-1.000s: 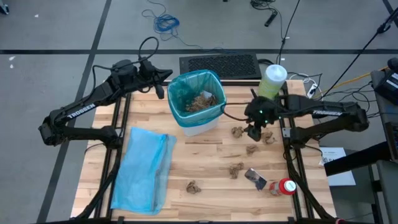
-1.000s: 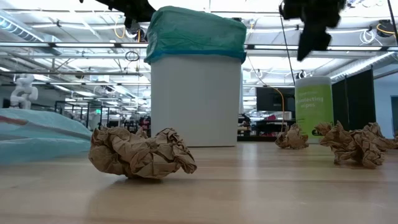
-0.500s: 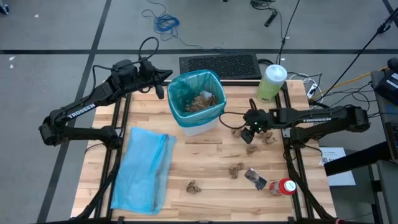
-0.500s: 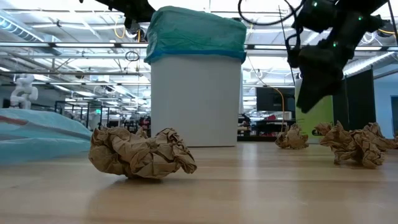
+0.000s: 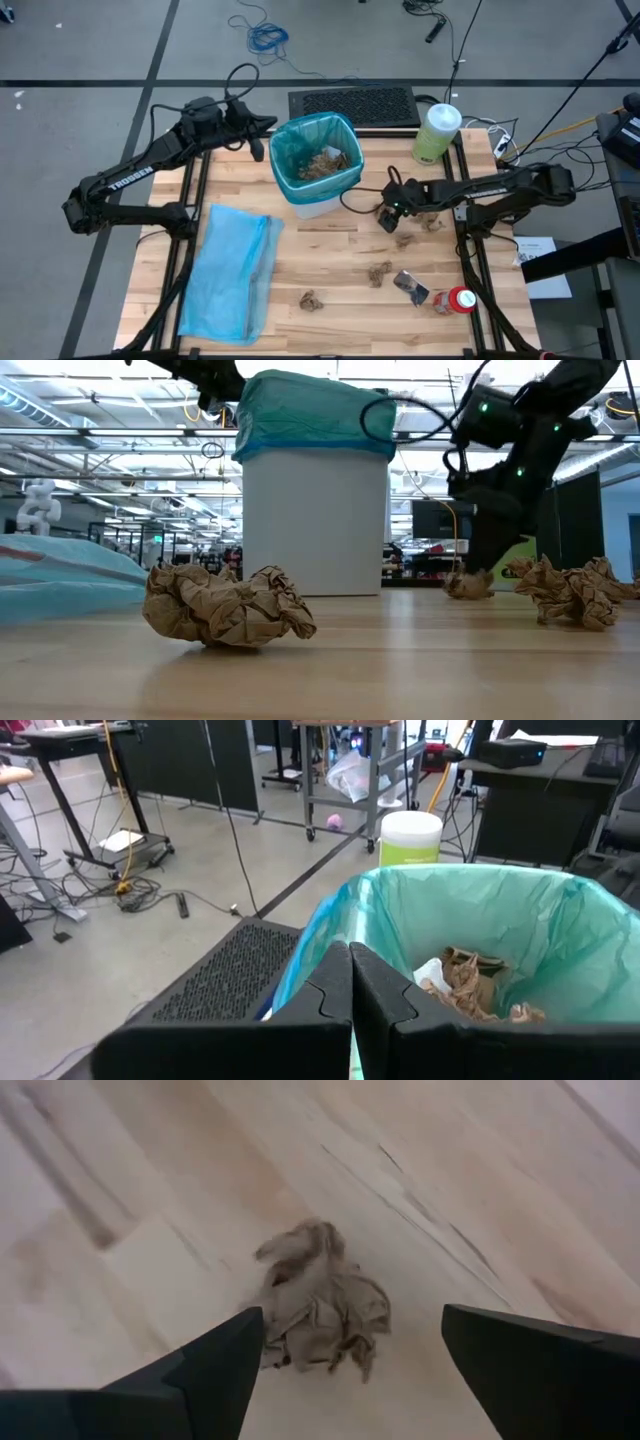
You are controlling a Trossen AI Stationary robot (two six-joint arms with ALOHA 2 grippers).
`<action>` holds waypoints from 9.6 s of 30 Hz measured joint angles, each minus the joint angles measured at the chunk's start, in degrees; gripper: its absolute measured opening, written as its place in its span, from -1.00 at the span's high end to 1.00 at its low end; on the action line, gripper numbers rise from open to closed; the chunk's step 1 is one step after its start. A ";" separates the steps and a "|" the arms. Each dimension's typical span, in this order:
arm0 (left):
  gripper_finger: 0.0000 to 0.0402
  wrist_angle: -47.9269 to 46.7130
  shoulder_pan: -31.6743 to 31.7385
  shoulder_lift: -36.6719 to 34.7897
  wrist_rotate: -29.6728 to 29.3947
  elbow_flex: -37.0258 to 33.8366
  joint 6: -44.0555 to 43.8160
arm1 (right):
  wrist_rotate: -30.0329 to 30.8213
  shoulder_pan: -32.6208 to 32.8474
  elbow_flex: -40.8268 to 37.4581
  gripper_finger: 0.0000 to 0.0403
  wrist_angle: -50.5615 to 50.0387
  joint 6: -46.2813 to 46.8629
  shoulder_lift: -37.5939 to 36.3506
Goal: Place trash/remove bag and relplace
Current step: Put the brown paper into the blue trash bag inside the white trash bin
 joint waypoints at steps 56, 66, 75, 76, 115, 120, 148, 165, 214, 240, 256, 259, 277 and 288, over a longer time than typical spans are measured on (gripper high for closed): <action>1.00 -4.52 -4.13 1.14 -0.42 0.00 0.11 | 11.09 1.70 0.00 -0.22 3.78 -1.58 -1.17; 1.00 -3.82 -5.69 0.52 -0.65 0.00 2.23 | 10.47 -0.89 0.02 -0.22 7.83 -3.83 5.23; 1.00 -3.66 -10.83 -4.98 -0.76 2.01 9.66 | 10.51 -1.62 0.09 0.51 14.45 -0.48 12.77; 1.00 -3.83 -12.07 -5.63 -0.76 2.01 10.77 | 10.62 -1.62 0.11 0.65 14.82 -0.92 13.16; 1.00 -17.58 -34.43 0.15 -11.03 2.01 12.06 | 8.88 -2.05 32.12 0.98 10.07 -35.60 -16.27; 1.00 -16.98 -34.45 0.15 -16.23 2.01 10.30 | 3.56 -2.98 41.25 0.98 10.56 -40.25 -5.93; 0.99 -15.95 -34.49 0.20 -20.05 2.03 7.81 | 0.23 -5.40 64.11 -0.27 -9.18 -42.54 15.77; 0.88 -10.92 -41.05 7.48 -0.01 2.01 15.06 | -4.49 4.08 63.20 -0.28 -29.01 -31.89 5.15; 0.35 -2.66 -56.52 38.69 3.33 2.01 -1.48 | 6.45 36.81 30.01 -0.18 -3.90 -5.95 5.25; 0.35 3.67 -55.13 45.83 13.73 2.01 -7.46 | 6.45 36.76 29.99 -0.18 -4.68 -5.97 5.25; 0.35 10.68 -48.30 46.83 22.81 2.01 -24.05 | 6.24 36.76 29.99 -0.18 -4.71 -6.38 5.25; 0.35 11.92 -47.67 46.95 25.77 2.01 -24.00 | 6.02 36.76 29.99 -0.18 -4.71 -6.38 5.25; 0.35 13.42 -48.02 48.43 23.74 2.03 -26.96 | 11.68 40.32 29.99 -0.18 -4.70 -5.06 5.28; 0.35 14.57 -48.21 49.42 24.01 2.01 -30.44 | 12.83 41.79 29.99 -0.18 -4.21 -1.26 6.95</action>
